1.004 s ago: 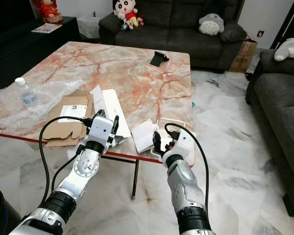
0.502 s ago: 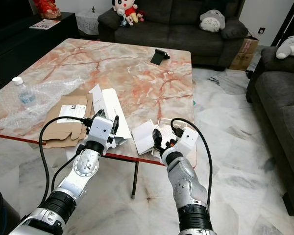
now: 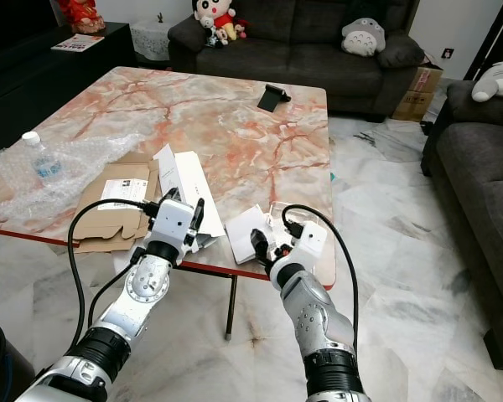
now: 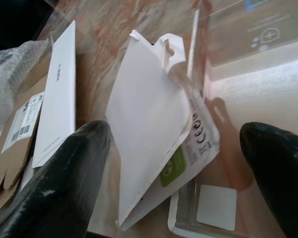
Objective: Picking trash to rubbish bin
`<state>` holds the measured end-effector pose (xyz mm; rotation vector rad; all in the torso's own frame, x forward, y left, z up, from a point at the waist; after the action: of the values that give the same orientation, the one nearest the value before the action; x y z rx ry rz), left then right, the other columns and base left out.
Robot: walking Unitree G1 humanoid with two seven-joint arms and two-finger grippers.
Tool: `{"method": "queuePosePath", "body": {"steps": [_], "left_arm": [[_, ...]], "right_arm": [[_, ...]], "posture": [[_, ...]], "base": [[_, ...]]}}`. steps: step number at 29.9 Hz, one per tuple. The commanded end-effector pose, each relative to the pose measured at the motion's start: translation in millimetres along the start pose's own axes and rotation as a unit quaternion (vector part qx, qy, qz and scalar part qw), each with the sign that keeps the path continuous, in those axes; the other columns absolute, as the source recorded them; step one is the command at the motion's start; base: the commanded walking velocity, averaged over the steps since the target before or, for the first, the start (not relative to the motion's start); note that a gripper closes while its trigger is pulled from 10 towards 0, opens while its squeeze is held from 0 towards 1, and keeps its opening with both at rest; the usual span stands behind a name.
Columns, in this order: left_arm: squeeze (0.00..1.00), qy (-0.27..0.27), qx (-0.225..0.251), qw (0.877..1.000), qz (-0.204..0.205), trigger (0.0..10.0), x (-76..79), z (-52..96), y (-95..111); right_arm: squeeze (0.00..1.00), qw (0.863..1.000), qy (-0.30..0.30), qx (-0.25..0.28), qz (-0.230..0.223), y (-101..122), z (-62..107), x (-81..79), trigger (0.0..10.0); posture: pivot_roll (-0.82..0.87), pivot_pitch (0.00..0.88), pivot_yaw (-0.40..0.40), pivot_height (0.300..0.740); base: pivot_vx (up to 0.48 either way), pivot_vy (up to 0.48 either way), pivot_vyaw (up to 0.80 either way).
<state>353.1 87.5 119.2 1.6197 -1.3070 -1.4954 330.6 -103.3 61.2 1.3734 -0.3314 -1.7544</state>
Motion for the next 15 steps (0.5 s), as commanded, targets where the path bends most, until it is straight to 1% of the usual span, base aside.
{"method": "queuePosePath", "body": {"steps": [1, 2, 9, 15], "left_arm": [[0.00, -0.004, -0.009, 1.000, 0.001, 10.0, 1.8, 0.3, -2.5], [0.00, -0.004, -0.010, 1.000, 0.001, 10.0, 2.0, 0.3, -2.7], [0.00, -0.005, -0.010, 1.000, 0.002, 10.0, 2.6, 0.2, -2.6], [0.00, -0.006, -0.012, 1.000, 0.002, 10.0, 3.4, -0.4, -2.7]], "right_arm": [[0.00, 1.000, 0.007, 0.005, 0.010, 4.8, 0.5, -4.3, 0.7], [0.00, 1.000, 0.005, 0.006, 0.010, 5.2, 0.2, -3.8, 0.0], [0.00, 1.000, 0.013, 0.010, 0.009, 6.3, -0.8, -6.0, 0.0], [0.00, 1.000, 0.012, 0.010, 0.008, 6.9, -1.7, -4.8, 0.0]], "posture": [[0.05, 0.000, -0.071, 0.740], [0.05, 0.000, -0.071, 0.740], [0.05, 0.000, -0.071, 0.740], [0.05, 0.000, -0.073, 0.740]], "base": [[0.000, 0.000, 0.00], [0.000, 0.000, 0.00], [0.000, 0.000, 0.00], [0.000, 0.000, 0.00]]}}
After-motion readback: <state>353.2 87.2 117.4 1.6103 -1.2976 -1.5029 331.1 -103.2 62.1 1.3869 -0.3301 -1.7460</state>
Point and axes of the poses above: a point about 5 cm out from each wrist's last joint towards the gripper, its own z axis pointing back from the gripper into the wrist, its own y axis along the axis of the wrist's last joint, x = y × z, the point moved 2 cm from there along -z, pointing out of the wrist towards the gripper, and after that the axes turned 4 degrees about -z, right-handed, at the moved point
